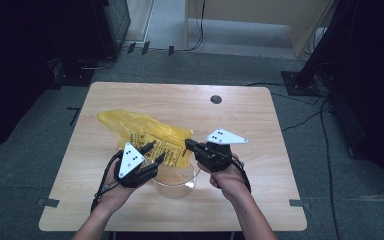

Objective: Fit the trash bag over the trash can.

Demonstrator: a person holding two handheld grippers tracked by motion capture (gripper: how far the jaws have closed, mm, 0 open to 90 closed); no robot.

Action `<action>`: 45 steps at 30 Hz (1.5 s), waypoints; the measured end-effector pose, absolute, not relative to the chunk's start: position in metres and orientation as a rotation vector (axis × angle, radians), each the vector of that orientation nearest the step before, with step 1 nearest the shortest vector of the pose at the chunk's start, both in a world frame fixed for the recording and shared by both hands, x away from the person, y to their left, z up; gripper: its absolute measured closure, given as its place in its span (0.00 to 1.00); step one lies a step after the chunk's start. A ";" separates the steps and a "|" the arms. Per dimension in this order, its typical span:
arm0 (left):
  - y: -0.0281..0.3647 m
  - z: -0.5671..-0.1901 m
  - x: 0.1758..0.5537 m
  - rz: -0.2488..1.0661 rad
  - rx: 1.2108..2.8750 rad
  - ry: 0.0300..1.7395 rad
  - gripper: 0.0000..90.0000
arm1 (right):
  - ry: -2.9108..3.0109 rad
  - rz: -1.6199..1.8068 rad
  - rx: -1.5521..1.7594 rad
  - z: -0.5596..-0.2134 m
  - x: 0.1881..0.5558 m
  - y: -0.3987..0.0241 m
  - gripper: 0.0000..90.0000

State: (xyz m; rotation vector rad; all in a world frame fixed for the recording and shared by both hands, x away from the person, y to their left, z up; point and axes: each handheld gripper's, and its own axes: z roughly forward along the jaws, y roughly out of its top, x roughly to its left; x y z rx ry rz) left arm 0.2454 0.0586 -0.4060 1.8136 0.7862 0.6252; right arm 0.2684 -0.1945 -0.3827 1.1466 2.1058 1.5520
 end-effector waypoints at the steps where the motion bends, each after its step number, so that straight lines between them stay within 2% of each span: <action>1: 0.061 -0.405 0.245 0.616 1.800 0.792 0.54 | 2.106 1.550 1.146 -0.384 0.267 -0.195 1.00; 8: 0.098 -0.401 0.253 0.594 1.667 0.933 0.50 | 2.095 1.532 1.129 -0.394 0.263 -0.200 1.00; 15: 0.127 -0.413 0.262 0.590 1.651 1.068 0.45 | 2.089 1.497 1.119 -0.398 0.263 -0.199 1.00; 20: 0.144 -0.426 0.270 0.481 1.623 1.174 0.42 | 2.081 1.487 1.110 -0.398 0.263 -0.199 1.00; 24: 0.156 -0.437 0.277 0.358 1.589 1.213 0.40 | 2.071 1.472 1.107 -0.399 0.263 -0.200 1.00; 30: 0.165 -0.442 0.280 0.331 1.566 1.152 0.40 | 2.076 1.455 1.101 -0.401 0.261 -0.202 1.00; 37: 0.153 -0.432 0.289 0.329 1.532 1.107 0.50 | 2.101 1.465 1.076 -0.401 0.261 -0.201 1.00; 45: 0.137 -0.422 0.297 0.371 1.509 1.151 0.94 | 2.153 1.447 1.051 -0.402 0.261 -0.201 1.00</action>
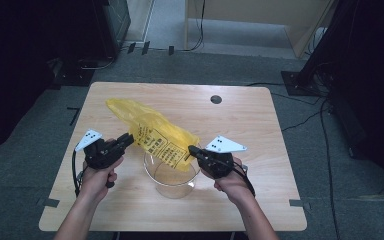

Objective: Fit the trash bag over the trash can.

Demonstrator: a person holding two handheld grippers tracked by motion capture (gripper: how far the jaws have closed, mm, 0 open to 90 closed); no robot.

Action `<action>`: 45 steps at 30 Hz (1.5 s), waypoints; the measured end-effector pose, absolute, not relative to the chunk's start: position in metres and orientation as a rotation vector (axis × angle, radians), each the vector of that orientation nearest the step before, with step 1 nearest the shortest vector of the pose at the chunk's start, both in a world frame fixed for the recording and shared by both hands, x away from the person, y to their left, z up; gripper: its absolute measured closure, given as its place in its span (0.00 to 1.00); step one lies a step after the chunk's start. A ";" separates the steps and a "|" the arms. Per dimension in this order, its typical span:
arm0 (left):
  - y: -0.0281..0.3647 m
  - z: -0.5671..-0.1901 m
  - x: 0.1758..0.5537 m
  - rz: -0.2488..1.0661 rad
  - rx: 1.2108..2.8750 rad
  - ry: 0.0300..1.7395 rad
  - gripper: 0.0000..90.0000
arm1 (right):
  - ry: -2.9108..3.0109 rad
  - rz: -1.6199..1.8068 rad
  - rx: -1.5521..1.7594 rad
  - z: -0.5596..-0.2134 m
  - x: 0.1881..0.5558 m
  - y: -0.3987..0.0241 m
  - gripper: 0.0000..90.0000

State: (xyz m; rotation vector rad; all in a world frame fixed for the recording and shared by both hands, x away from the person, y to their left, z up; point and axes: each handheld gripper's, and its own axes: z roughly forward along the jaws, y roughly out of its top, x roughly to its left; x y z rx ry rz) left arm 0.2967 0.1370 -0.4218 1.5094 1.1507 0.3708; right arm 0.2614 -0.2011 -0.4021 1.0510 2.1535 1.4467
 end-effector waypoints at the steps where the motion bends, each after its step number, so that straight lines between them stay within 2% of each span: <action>1: 0.134 -0.417 0.295 0.397 1.495 1.144 0.98 | 2.159 1.444 1.052 -0.403 0.262 -0.202 1.00; 7: 0.127 -0.400 0.284 0.482 1.472 1.065 1.00 | 2.181 1.459 1.025 -0.403 0.260 -0.203 1.00; 9: 0.123 -0.388 0.276 0.529 1.451 1.008 1.00 | 2.212 1.464 0.993 -0.404 0.258 -0.203 0.97; 10: 0.122 -0.384 0.273 0.540 1.443 0.990 1.00 | 2.220 1.476 0.981 -0.404 0.257 -0.204 0.93; 12: 0.119 -0.378 0.269 0.564 1.434 0.954 1.00 | 2.235 1.520 0.943 -0.405 0.255 -0.206 0.78; 16: 0.114 -0.371 0.262 0.603 1.431 0.898 1.00 | 2.200 1.602 0.903 -0.401 0.251 -0.215 0.53; 22: 0.113 -0.371 0.260 0.621 1.431 0.877 1.00 | 2.164 1.729 0.879 -0.391 0.248 -0.239 0.39; 27: 0.112 -0.370 0.258 0.630 1.440 0.850 1.00 | 2.082 1.751 0.958 -0.380 0.257 -0.255 0.37; 33: 0.103 -0.371 0.256 0.624 1.453 0.821 1.00 | 2.126 1.684 0.972 -0.367 0.288 -0.225 0.30; 36: 0.101 -0.371 0.255 0.621 1.458 0.806 1.00 | 2.155 1.646 0.981 -0.363 0.307 -0.213 0.33; 37: 0.101 -0.371 0.255 0.621 1.459 0.800 1.00 | 2.172 1.635 0.983 -0.362 0.313 -0.209 0.38; 41: 0.103 -0.371 0.254 0.625 1.452 0.800 1.00 | 2.247 1.666 0.914 -0.362 0.318 -0.200 0.85; 43: 0.107 -0.370 0.254 0.628 1.445 0.805 1.00 | 2.305 1.634 0.881 -0.363 0.314 -0.194 0.97; 45: 0.111 -0.368 0.255 0.634 1.433 0.815 1.00 | 2.369 1.603 0.837 -0.364 0.308 -0.188 0.99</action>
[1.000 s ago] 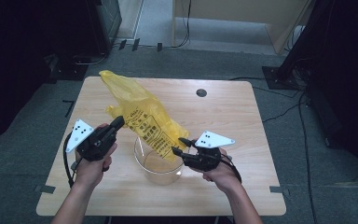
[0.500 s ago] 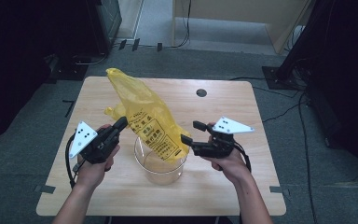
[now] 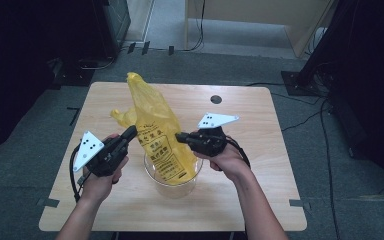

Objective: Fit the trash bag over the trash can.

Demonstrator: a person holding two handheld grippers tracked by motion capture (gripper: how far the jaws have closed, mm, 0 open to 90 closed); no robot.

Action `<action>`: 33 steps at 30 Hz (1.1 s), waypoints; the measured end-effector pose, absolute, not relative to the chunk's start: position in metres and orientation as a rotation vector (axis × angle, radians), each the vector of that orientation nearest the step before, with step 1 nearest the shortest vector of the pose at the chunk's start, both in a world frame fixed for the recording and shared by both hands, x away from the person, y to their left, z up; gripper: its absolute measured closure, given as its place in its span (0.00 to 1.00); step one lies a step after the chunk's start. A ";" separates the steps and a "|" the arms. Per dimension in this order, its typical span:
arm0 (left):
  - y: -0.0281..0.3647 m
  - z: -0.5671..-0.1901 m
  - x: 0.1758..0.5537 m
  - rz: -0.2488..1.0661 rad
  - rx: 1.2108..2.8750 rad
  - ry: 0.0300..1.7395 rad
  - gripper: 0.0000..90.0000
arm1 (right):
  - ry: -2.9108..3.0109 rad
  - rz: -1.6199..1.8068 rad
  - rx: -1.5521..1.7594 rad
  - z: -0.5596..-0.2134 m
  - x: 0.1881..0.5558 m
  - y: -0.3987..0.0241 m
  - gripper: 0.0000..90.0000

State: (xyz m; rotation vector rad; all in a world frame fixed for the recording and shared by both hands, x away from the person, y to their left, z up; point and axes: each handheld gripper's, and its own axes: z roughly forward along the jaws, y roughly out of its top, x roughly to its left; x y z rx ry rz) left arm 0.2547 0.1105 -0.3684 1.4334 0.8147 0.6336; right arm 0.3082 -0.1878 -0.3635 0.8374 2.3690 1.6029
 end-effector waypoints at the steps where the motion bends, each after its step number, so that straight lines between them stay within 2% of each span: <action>1: 0.112 -0.367 0.254 0.634 1.431 0.818 1.00 | 2.397 1.590 0.802 -0.363 0.305 -0.185 0.99; 4: 0.112 -0.364 0.252 0.635 1.423 0.809 1.00 | 2.448 1.560 0.713 -0.361 0.295 -0.178 0.97; 8: 0.106 -0.364 0.248 0.626 1.431 0.784 1.00 | 2.448 1.519 0.625 -0.363 0.288 -0.180 0.86; 10: 0.103 -0.365 0.248 0.618 1.441 0.776 1.00 | 2.434 1.544 0.632 -0.366 0.286 -0.186 0.75; 12: 0.099 -0.366 0.247 0.610 1.450 0.768 1.00 | 2.415 1.585 0.639 -0.370 0.286 -0.195 0.58; 14: 0.094 -0.367 0.246 0.602 1.464 0.749 1.00 | 2.380 1.640 0.660 -0.370 0.286 -0.204 0.45; 17: 0.086 -0.368 0.244 0.593 1.487 0.714 1.00 | 2.322 1.708 0.730 -0.365 0.289 -0.213 0.34; 21: 0.077 -0.371 0.242 0.582 1.519 0.688 1.00 | 2.259 1.748 0.797 -0.358 0.295 -0.217 0.27; 24: 0.074 -0.375 0.242 0.571 1.539 0.669 1.00 | 2.228 1.765 0.827 -0.358 0.298 -0.215 0.32; 26: 0.073 -0.376 0.241 0.568 1.552 0.664 1.00 | 2.222 1.746 0.814 -0.361 0.298 -0.212 0.50; 28: 0.074 -0.378 0.241 0.565 1.563 0.664 0.99 | 2.227 1.709 0.777 -0.364 0.295 -0.207 0.76; 29: 0.076 -0.378 0.242 0.559 1.563 0.666 0.98 | 2.237 1.692 0.771 -0.366 0.294 -0.205 0.84; 30: 0.077 -0.379 0.242 0.549 1.560 0.670 0.96 | 2.250 1.677 0.769 -0.367 0.294 -0.204 0.89; 31: 0.080 -0.379 0.243 0.540 1.559 0.672 0.90 | 2.262 1.665 0.770 -0.369 0.293 -0.203 0.94; 33: 0.085 -0.380 0.246 0.524 1.551 0.702 0.76 | 2.278 1.653 0.753 -0.372 0.291 -0.202 0.97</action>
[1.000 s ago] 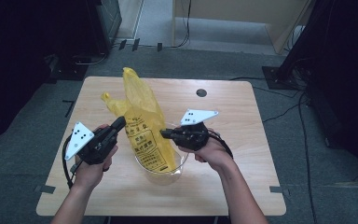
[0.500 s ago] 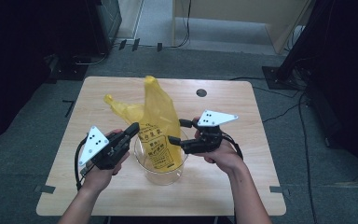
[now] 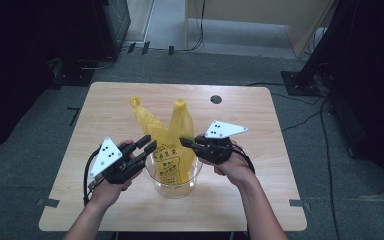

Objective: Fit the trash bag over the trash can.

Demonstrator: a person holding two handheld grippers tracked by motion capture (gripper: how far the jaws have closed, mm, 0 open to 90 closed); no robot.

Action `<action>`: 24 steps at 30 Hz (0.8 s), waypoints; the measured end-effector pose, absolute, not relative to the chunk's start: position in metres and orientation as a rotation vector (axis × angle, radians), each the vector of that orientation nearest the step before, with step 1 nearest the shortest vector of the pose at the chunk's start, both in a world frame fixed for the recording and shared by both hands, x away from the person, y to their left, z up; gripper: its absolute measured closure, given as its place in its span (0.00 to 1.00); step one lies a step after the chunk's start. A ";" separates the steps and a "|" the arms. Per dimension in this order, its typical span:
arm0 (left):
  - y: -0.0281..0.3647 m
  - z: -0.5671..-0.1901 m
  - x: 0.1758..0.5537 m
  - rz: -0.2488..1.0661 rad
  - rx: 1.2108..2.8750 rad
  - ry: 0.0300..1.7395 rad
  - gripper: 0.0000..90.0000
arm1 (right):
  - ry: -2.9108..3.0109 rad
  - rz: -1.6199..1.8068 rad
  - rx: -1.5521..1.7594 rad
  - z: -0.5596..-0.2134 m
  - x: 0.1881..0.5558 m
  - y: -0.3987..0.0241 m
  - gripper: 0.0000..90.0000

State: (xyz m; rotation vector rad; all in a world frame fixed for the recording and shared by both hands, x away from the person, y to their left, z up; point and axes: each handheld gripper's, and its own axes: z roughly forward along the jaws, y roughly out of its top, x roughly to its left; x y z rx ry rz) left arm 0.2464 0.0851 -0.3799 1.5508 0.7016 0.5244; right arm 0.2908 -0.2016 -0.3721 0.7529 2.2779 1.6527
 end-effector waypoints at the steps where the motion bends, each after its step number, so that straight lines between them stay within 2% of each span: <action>1: 0.088 -0.380 0.248 0.515 1.538 0.722 0.71 | 2.281 1.648 0.744 -0.373 0.290 -0.202 0.97; 2: 0.091 -0.381 0.250 0.500 1.524 0.746 0.64 | 2.281 1.642 0.745 -0.374 0.290 -0.202 0.97; 5: 0.101 -0.382 0.258 0.468 1.468 0.846 0.52 | 2.259 1.649 0.753 -0.376 0.288 -0.205 0.97; 10: 0.111 -0.387 0.272 0.396 1.434 0.993 0.44 | 2.242 1.646 0.690 -0.378 0.280 -0.208 0.96; 17: 0.111 -0.386 0.284 0.349 1.397 1.070 0.42 | 2.296 1.596 0.560 -0.383 0.268 -0.208 0.96; 24: 0.109 -0.394 0.299 0.228 1.403 1.119 0.42 | 2.289 1.674 0.456 -0.384 0.260 -0.213 0.95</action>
